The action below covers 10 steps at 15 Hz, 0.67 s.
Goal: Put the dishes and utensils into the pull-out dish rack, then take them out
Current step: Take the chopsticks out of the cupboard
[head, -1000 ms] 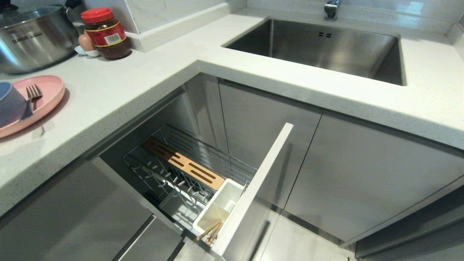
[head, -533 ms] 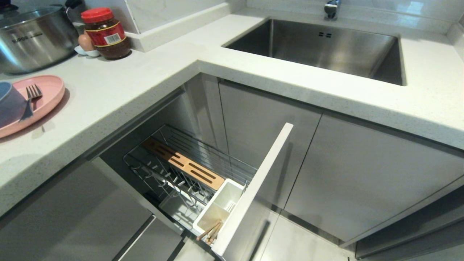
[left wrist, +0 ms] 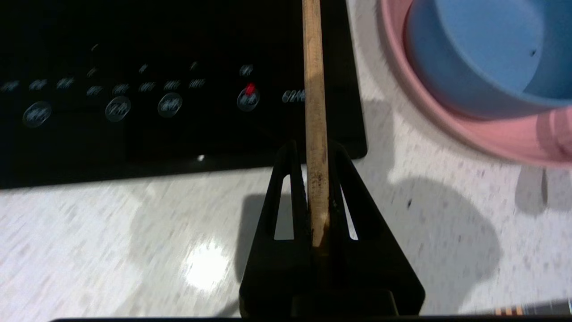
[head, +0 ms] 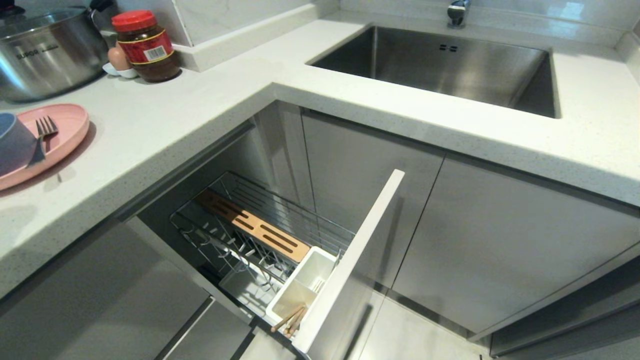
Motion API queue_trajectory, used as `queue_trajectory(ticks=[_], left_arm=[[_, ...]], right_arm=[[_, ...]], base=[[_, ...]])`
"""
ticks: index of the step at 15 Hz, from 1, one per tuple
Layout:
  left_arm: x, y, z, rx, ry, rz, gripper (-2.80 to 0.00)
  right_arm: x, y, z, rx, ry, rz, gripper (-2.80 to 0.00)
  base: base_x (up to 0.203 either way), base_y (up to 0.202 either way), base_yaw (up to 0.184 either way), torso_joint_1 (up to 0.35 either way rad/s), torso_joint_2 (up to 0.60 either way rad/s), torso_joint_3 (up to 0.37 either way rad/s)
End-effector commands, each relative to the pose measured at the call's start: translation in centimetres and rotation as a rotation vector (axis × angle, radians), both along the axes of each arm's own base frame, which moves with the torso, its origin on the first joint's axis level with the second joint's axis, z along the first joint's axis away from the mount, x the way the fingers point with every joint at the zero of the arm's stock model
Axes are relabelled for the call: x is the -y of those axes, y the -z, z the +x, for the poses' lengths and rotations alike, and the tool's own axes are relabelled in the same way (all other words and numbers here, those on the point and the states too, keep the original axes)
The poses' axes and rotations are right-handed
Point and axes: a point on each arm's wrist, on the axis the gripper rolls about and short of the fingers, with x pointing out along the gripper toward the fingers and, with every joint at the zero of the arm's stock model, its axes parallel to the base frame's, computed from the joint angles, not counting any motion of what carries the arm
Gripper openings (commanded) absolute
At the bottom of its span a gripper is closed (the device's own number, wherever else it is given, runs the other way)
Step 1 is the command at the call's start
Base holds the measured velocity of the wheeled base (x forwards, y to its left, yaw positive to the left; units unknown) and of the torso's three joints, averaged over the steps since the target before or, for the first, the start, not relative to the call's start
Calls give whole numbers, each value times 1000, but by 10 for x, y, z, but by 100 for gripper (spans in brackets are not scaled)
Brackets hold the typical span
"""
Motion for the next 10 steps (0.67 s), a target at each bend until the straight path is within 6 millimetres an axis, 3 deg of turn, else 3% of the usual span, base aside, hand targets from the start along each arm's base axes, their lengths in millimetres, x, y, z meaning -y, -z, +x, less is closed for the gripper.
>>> queue_trajectory(ticks=[1,5,10], left_arm=[[-7,13,15,19,43,8,-280],[-6,36,32,40,138,48,-280],[-3,42,39,76,222,91,-280]], right_arm=[[0,0,0,3,0,0,-280],[0,0,0,3,0,0,-280],[0,0,0,3,0,0,-280]], base=[[0,0,0,0,0,0],[0,0,0,0,0,0],[0,0,0,0,0,0]])
